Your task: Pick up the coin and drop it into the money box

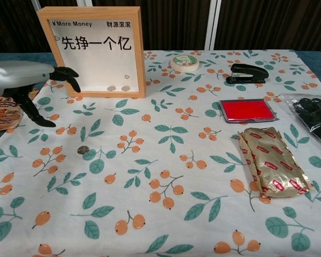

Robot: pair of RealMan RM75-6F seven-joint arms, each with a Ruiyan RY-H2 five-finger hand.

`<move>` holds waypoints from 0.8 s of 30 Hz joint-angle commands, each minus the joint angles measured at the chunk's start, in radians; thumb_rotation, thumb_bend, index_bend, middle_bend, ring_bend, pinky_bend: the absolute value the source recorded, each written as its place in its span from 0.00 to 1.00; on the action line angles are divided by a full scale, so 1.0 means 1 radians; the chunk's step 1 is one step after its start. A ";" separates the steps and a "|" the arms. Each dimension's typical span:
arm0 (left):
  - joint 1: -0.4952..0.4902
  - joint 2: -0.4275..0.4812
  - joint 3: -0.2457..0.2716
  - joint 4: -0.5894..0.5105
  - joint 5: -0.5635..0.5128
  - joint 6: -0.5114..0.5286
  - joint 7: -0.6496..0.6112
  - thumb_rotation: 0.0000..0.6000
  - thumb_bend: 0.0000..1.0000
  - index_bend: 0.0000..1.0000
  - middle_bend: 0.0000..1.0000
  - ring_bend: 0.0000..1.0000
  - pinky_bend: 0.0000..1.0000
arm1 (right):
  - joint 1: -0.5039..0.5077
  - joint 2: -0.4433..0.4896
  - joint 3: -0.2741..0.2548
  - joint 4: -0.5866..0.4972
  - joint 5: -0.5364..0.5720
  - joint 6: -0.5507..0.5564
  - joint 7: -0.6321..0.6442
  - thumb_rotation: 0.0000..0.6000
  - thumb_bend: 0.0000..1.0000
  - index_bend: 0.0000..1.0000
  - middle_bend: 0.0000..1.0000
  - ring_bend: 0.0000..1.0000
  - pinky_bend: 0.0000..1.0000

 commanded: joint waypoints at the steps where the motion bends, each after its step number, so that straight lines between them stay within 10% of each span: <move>1: -0.020 -0.031 0.014 0.007 -0.029 0.007 0.038 1.00 0.14 0.27 0.00 0.00 0.00 | -0.002 0.002 0.002 -0.001 0.003 0.003 0.002 1.00 0.30 0.00 0.00 0.00 0.00; 24: -0.090 -0.158 0.055 0.052 -0.109 0.063 0.180 1.00 0.08 0.29 0.00 0.00 0.00 | -0.005 0.008 0.018 -0.002 0.020 0.014 0.007 1.00 0.30 0.00 0.00 0.00 0.00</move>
